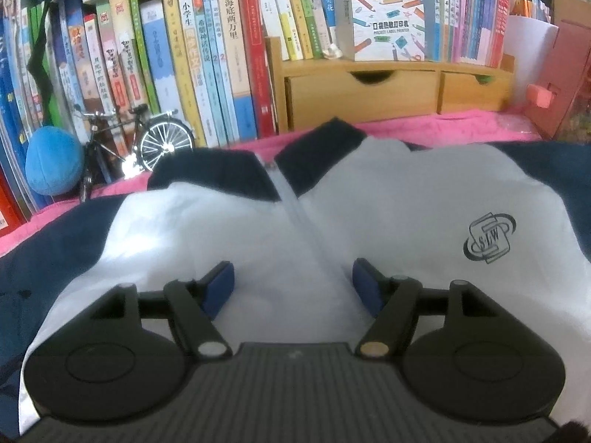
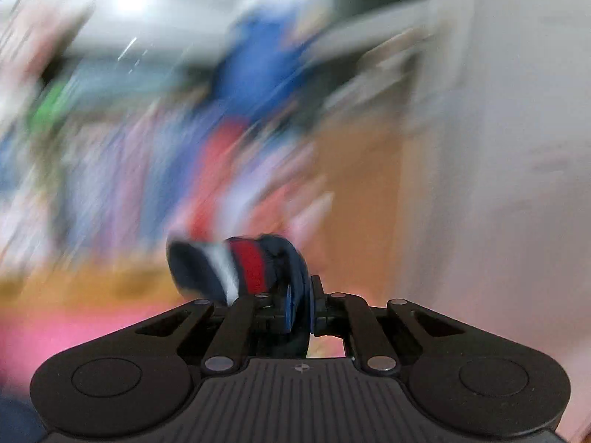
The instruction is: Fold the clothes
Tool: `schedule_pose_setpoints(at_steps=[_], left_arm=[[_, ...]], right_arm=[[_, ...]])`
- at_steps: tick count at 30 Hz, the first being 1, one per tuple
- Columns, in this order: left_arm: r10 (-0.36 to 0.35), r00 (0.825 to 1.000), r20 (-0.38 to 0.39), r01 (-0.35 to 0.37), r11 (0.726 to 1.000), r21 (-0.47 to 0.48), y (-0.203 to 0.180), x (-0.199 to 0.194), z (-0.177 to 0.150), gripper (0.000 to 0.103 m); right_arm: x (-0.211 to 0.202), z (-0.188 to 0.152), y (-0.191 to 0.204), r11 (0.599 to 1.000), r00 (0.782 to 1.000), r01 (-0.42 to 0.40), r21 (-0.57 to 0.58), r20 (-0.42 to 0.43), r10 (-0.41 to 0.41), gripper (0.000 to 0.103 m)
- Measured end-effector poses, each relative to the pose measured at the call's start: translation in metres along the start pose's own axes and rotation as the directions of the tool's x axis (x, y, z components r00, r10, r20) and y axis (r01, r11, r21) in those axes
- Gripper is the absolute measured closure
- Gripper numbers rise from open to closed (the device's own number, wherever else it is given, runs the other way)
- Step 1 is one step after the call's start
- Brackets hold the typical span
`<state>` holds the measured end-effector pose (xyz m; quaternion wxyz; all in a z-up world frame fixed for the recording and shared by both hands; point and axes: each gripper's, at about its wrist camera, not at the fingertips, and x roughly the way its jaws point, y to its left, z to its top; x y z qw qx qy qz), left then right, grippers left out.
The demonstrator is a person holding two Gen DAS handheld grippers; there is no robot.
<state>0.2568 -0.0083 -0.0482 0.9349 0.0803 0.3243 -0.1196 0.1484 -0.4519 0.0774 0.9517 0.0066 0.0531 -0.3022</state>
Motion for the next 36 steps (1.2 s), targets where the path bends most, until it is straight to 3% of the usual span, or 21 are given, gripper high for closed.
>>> schedule_pose_setpoints(at_steps=[1,3,4,6,9,10,12,13,15,18,19,20,21,23,25,27,29,31,33,34,36], left_arm=[[-0.001,1.000,-0.001,0.001,1.000,-0.002,0.000,0.000,0.000,0.031],[0.003,1.000,0.000,-0.003,1.000,0.001,-0.001,0.000,0.000,0.031],[0.006,1.000,0.001,-0.006,1.000,0.003,-0.001,0.000,0.000,0.031],[0.011,1.000,0.002,-0.011,1.000,0.008,-0.003,0.000,0.000,0.031],[0.016,1.000,0.003,-0.016,1.000,0.013,-0.004,-0.001,0.000,0.031],[0.017,1.000,0.004,-0.017,1.000,0.015,-0.005,-0.001,0.000,0.031],[0.020,1.000,0.004,-0.020,1.000,0.017,-0.005,-0.001,0.000,0.031],[0.019,1.000,0.004,-0.019,1.000,0.016,-0.005,-0.001,0.000,0.031],[0.015,1.000,0.002,-0.015,1.000,0.010,-0.004,-0.001,0.000,0.031],[0.012,1.000,0.001,-0.012,1.000,0.005,-0.003,-0.001,0.000,0.031],[0.012,1.000,0.001,-0.012,1.000,0.004,-0.003,-0.001,0.000,0.031],[0.013,1.000,0.001,-0.013,1.000,0.003,-0.003,0.000,0.000,0.031],[0.011,1.000,0.001,-0.011,1.000,0.001,-0.003,0.000,0.000,0.031],[0.005,1.000,-0.001,-0.005,1.000,-0.007,-0.002,0.000,0.000,0.031],[-0.002,1.000,-0.003,0.002,1.000,-0.016,0.000,0.001,0.000,0.031],[-0.006,1.000,-0.004,0.006,1.000,-0.023,0.000,0.001,0.000,0.031],[-0.007,1.000,-0.005,0.007,1.000,-0.026,0.000,0.001,0.000,0.031],[-0.004,1.000,-0.004,0.004,1.000,-0.022,0.000,0.001,0.000,0.031],[-0.004,1.000,-0.003,0.004,1.000,-0.023,0.000,0.001,0.000,0.031],[-0.005,1.000,-0.003,0.005,1.000,-0.024,0.000,0.001,0.000,0.031],[-0.006,1.000,-0.004,0.006,1.000,-0.026,0.001,0.001,0.000,0.031]], right_arm=[[-0.001,0.003,-0.023,0.998,0.998,0.047,0.051,0.042,-0.049,0.090],[0.017,0.004,-0.063,0.989,0.992,0.121,0.083,-0.038,-0.119,0.085],[0.033,0.001,-0.075,0.985,0.981,0.153,0.076,-0.135,-0.142,0.078],[0.057,-0.013,-0.088,0.972,0.920,0.229,0.043,-0.336,-0.202,0.058],[0.044,-0.030,-0.080,0.985,0.919,0.163,0.060,-0.373,-0.130,0.036],[0.035,-0.032,-0.070,0.992,0.929,0.109,0.064,-0.362,-0.079,0.027],[0.021,-0.033,-0.039,0.996,0.928,-0.052,0.070,-0.365,0.074,0.026],[0.013,-0.032,-0.018,0.985,0.910,-0.158,0.072,-0.377,0.174,0.026],[-0.011,-0.034,0.034,0.919,0.829,-0.390,0.060,-0.411,0.379,0.026],[-0.032,-0.047,0.119,0.793,0.694,-0.609,0.003,-0.481,0.536,0.031],[-0.035,-0.055,0.150,0.756,0.668,-0.653,-0.042,-0.503,0.549,0.037],[-0.038,-0.063,0.177,0.739,0.673,-0.666,-0.103,-0.510,0.535,0.039],[-0.039,-0.068,0.193,0.747,0.698,-0.649,-0.145,-0.503,0.510,0.039],[-0.026,-0.074,0.207,0.798,0.756,-0.576,-0.179,-0.487,0.437,0.039],[-0.007,-0.079,0.204,0.863,0.779,-0.487,-0.135,-0.514,0.359,0.037],[0.013,-0.086,0.188,0.902,0.760,-0.427,-0.063,-0.566,0.320,0.029],[0.020,-0.099,0.175,0.896,0.690,-0.444,0.005,-0.635,0.346,0.008],[0.019,-0.111,0.176,0.871,0.638,-0.490,0.026,-0.670,0.379,0.004],[0.015,-0.122,0.183,0.855,0.633,-0.518,-0.013,-0.679,0.373,0.013],[0.013,-0.122,0.186,0.854,0.646,-0.520,-0.018,-0.663,0.379,0.023],[0.011,-0.121,0.191,0.855,0.672,-0.518,-0.030,-0.632,0.385,0.066]])
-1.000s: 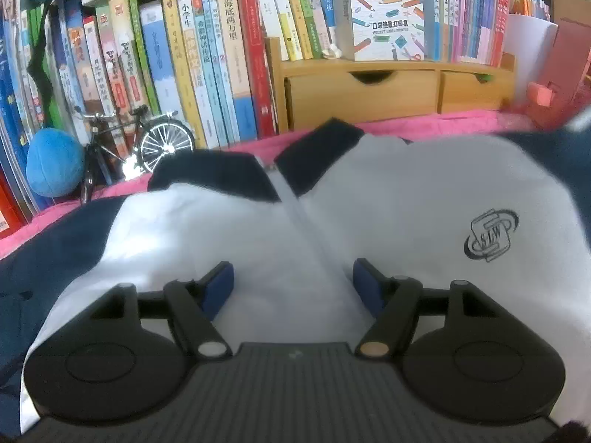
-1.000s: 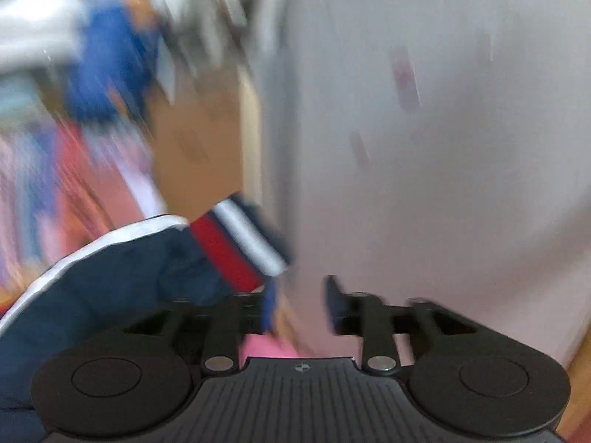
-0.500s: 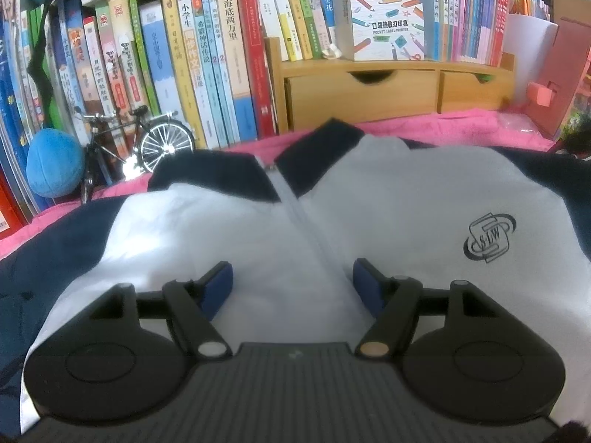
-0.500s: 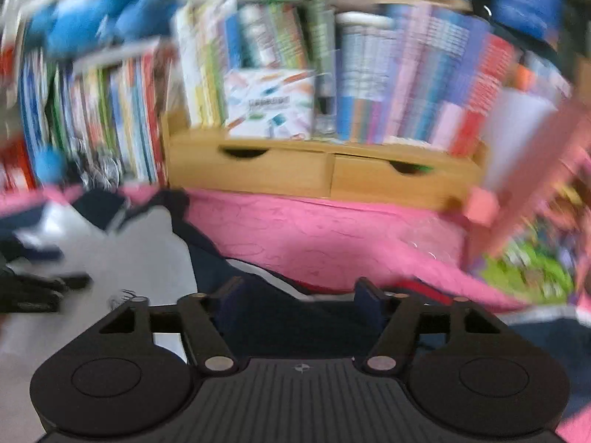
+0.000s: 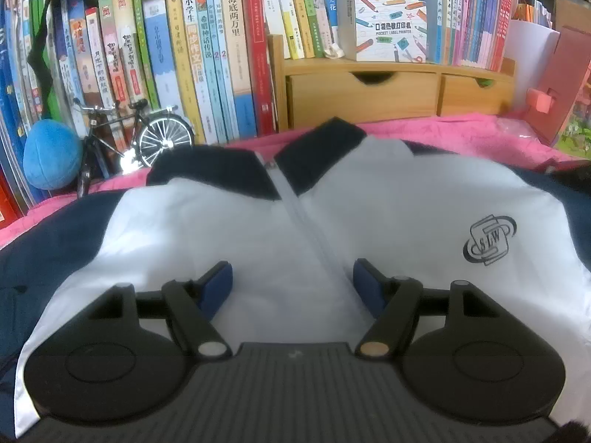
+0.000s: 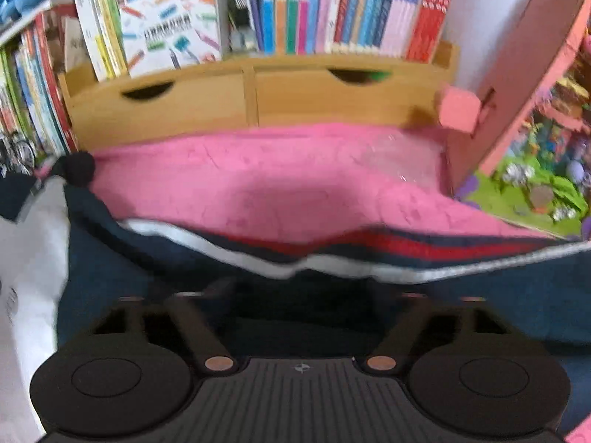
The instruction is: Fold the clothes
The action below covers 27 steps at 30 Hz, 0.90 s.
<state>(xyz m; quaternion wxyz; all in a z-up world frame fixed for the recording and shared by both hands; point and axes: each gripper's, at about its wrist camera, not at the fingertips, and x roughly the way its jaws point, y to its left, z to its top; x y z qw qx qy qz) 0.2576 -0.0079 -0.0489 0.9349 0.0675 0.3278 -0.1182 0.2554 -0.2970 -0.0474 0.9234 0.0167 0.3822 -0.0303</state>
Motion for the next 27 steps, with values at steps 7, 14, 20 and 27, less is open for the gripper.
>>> schedule_pose_setpoints(at_steps=[7,14,20,27], left_arm=[[-0.002,1.000,-0.001,0.002,1.000,-0.003,0.001,0.001,0.000,0.031],[-0.006,1.000,-0.002,0.006,1.000,-0.011,0.003,0.001,0.000,0.030],[-0.025,1.000,0.005,0.025,0.999,-0.025,0.008,-0.003,0.001,0.031],[-0.147,0.989,0.015,0.148,0.989,-0.030,0.055,-0.004,0.011,0.020]], right_arm=[[0.038,0.030,-0.001,0.984,0.987,0.149,-0.101,0.071,-0.142,0.097],[0.014,0.047,0.011,0.982,0.964,0.188,-0.009,0.192,-0.183,0.088],[-0.031,0.025,0.098,0.873,0.885,-0.457,-0.171,0.008,0.465,0.071],[0.023,0.017,0.151,0.850,0.934,-0.335,-0.407,-0.022,0.358,0.082]])
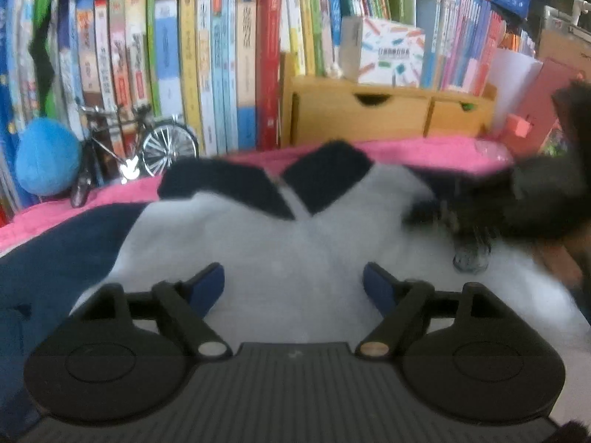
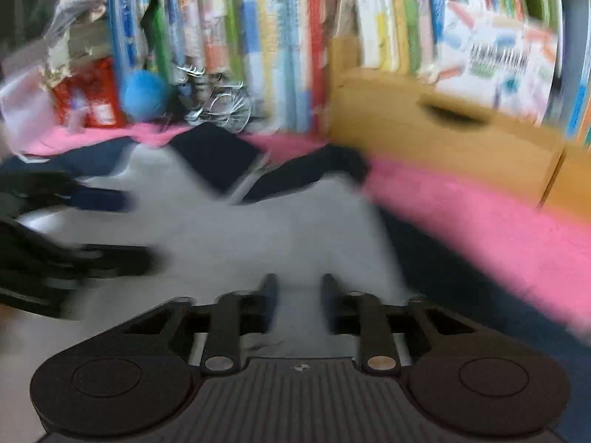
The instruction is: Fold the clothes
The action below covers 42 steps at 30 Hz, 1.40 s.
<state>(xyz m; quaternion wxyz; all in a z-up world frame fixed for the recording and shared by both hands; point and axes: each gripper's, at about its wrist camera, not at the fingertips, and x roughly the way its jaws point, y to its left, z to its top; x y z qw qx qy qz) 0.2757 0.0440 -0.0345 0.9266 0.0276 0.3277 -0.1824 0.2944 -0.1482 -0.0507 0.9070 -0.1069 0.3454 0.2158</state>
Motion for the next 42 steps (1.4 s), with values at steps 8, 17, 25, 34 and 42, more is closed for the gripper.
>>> schedule_pose_setpoints(at_steps=[8,17,25,34,42], left_arm=[[-0.135,0.980,0.149,0.162,0.969,-0.184,0.025,-0.064,0.003,0.026],[0.143,0.988,0.062,-0.133,0.980,-0.145,0.017,-0.078,-0.039,0.026],[0.374,0.927,-0.028,-0.374,0.915,-0.154,0.046,-0.078,-0.060,0.023],[0.443,0.896,0.021,-0.435,0.887,-0.155,0.035,-0.136,-0.075,0.027],[0.268,0.949,0.163,-0.256,0.962,-0.096,-0.039,-0.216,-0.107,0.024]], right_arm=[[-0.005,-0.010,-0.114,0.813,0.837,0.546,0.200,-0.085,-0.541,0.068],[-0.086,-0.024,-0.013,0.972,0.991,-0.115,0.206,0.096,0.097,0.052],[-0.074,-0.062,-0.009,0.993,0.999,-0.021,0.113,-0.024,0.024,0.056],[-0.157,-0.111,-0.070,0.845,0.856,0.503,0.183,0.030,-0.516,0.053],[-0.264,-0.142,0.048,0.936,0.882,0.351,-0.018,0.342,-0.324,0.027]])
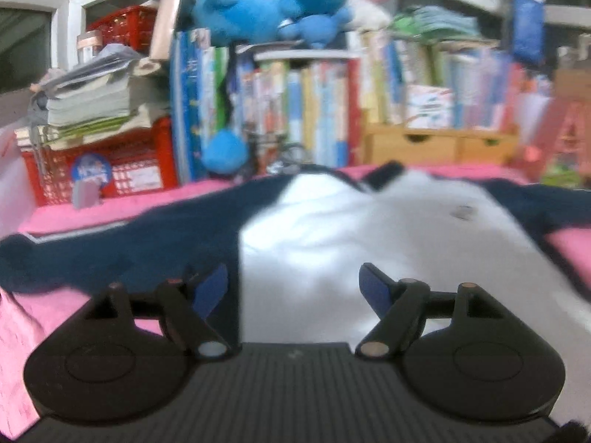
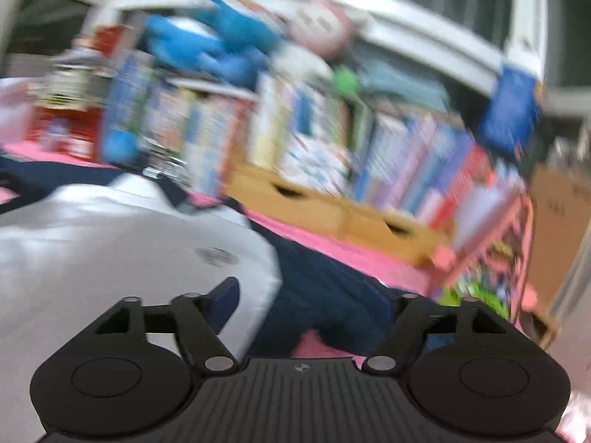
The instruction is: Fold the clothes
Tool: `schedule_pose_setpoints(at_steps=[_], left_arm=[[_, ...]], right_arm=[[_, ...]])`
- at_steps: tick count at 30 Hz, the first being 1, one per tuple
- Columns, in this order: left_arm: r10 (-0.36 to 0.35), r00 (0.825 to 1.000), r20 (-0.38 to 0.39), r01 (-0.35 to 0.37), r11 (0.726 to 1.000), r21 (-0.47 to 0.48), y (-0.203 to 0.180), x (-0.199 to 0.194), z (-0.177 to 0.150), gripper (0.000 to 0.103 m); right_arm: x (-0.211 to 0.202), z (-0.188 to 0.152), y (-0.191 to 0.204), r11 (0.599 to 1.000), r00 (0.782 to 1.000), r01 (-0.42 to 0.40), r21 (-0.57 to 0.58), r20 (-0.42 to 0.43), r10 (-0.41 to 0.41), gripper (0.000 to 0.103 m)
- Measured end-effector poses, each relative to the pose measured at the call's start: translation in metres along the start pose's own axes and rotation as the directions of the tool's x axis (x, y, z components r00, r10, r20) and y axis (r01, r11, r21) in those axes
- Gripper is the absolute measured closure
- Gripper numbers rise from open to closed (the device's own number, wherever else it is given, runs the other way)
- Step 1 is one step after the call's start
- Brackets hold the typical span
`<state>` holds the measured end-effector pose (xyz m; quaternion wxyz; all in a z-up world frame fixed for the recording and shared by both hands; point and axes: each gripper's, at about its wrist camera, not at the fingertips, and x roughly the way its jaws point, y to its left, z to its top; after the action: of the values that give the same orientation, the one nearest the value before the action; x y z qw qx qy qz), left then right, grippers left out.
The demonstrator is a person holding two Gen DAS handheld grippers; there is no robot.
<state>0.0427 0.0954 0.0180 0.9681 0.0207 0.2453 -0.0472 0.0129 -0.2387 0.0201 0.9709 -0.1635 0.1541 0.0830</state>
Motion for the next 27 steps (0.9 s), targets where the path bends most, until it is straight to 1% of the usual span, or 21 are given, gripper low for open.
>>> schedule_pose_setpoints(at_steps=[1,3,7,9,13,16,19,21,23,25,26,27], left_arm=[[-0.012,1.000,0.001,0.012,1.000,-0.001,-0.003,-0.009,-0.006,0.024],[-0.025,1.000,-0.004,0.025,1.000,0.015,-0.011,-0.025,-0.020,0.024],[-0.034,0.999,-0.001,0.034,0.998,0.061,-0.026,-0.064,-0.051,0.024],[-0.049,0.999,0.004,0.049,0.995,0.086,-0.033,-0.085,-0.065,0.021],[-0.064,0.997,0.034,0.058,0.987,0.150,-0.044,-0.124,-0.091,0.019],[-0.084,0.995,0.046,0.073,0.977,0.199,-0.052,-0.145,-0.111,0.018],[-0.084,0.995,0.046,0.069,0.961,0.269,-0.062,-0.157,-0.130,0.018],[-0.072,0.996,0.049,0.053,0.946,0.320,-0.070,-0.160,-0.141,0.017],[-0.041,0.998,0.056,0.017,0.930,0.368,-0.077,-0.155,-0.150,0.017],[0.000,0.998,0.065,-0.025,0.924,0.381,-0.080,-0.145,-0.153,0.017],[0.020,0.997,0.070,-0.045,0.923,0.383,-0.082,-0.141,-0.154,0.017],[0.037,0.996,0.078,-0.063,0.928,0.366,-0.081,-0.137,-0.154,0.017]], right_arm=[[-0.018,0.001,0.009,1.000,0.999,-0.024,-0.019,0.021,0.025,0.026],[-0.046,-0.004,0.026,0.997,0.997,-0.065,-0.047,0.035,0.066,0.025],[-0.089,-0.024,0.055,0.987,0.993,-0.110,-0.119,0.020,0.114,0.023],[-0.106,-0.038,0.070,0.978,0.990,-0.142,-0.154,-0.003,0.144,0.023],[-0.142,-0.073,0.099,0.947,0.977,-0.214,-0.240,-0.032,0.213,0.018],[-0.165,-0.100,0.129,0.909,0.976,-0.216,-0.357,-0.044,0.214,0.015],[-0.164,-0.120,0.153,0.881,0.990,-0.136,-0.454,-0.041,0.132,0.014],[-0.157,-0.125,0.159,0.890,0.998,-0.069,-0.451,-0.027,0.064,0.015],[-0.151,-0.117,0.152,0.926,1.000,-0.025,-0.376,-0.010,0.024,0.015],[-0.148,-0.103,0.138,0.967,1.000,-0.021,-0.254,0.006,0.023,0.015],[-0.147,-0.096,0.131,0.981,1.000,-0.022,-0.193,0.013,0.025,0.015],[-0.147,-0.090,0.124,0.990,0.999,-0.035,-0.138,0.022,0.038,0.015]])
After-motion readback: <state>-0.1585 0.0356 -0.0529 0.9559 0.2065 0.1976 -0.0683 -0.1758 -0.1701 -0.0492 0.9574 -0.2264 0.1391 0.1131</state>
